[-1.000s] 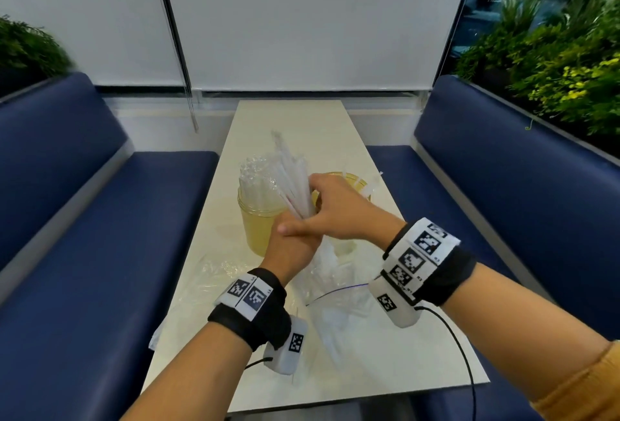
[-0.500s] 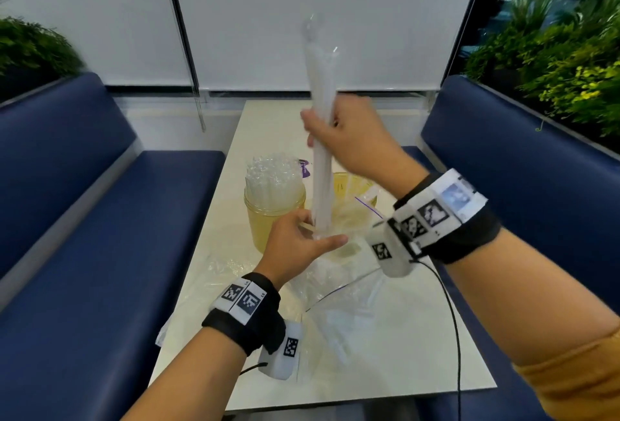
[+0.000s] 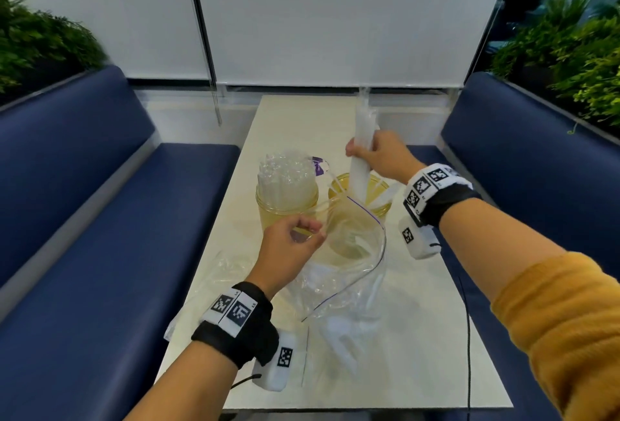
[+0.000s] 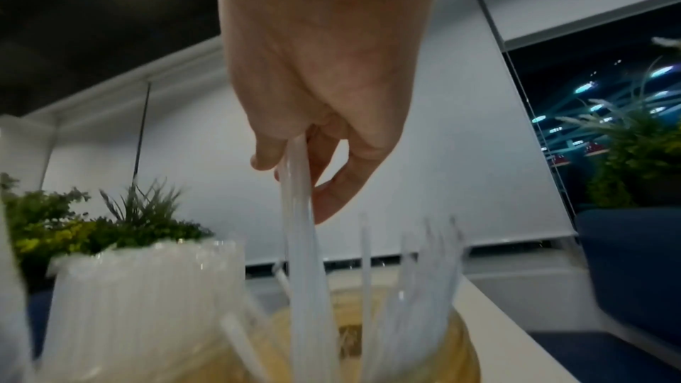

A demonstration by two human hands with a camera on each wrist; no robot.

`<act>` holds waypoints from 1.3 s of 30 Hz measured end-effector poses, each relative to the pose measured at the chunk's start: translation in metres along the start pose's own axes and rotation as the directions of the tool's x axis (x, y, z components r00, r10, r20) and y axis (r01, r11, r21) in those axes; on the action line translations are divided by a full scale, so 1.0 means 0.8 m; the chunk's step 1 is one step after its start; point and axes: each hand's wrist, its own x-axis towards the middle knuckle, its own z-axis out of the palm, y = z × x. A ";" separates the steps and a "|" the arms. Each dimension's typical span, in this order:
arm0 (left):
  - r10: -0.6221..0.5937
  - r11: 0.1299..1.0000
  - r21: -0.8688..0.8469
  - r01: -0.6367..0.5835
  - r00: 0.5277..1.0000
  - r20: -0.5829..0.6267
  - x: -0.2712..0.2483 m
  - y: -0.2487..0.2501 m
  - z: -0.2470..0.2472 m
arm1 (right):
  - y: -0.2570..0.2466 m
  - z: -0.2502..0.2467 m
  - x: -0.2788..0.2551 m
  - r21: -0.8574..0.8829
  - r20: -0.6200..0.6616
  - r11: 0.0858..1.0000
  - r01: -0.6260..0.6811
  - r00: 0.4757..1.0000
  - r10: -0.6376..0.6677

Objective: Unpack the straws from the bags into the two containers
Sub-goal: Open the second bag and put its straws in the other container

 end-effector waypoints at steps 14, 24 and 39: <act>0.003 0.999 -0.051 -0.002 1.000 0.016 0.005 0.016 0.002 | 0.035 0.031 0.002 -0.350 -0.127 0.920 0.179 0.964 -0.236; -0.014 0.998 -0.056 0.018 0.997 0.080 0.006 0.021 0.005 | -0.027 0.002 -0.034 -0.407 -0.126 0.902 0.147 0.969 -0.215; -0.053 0.949 -0.303 0.089 0.991 0.126 0.015 0.032 0.025 | -0.068 0.052 -0.166 -0.498 0.696 0.811 0.308 0.699 0.162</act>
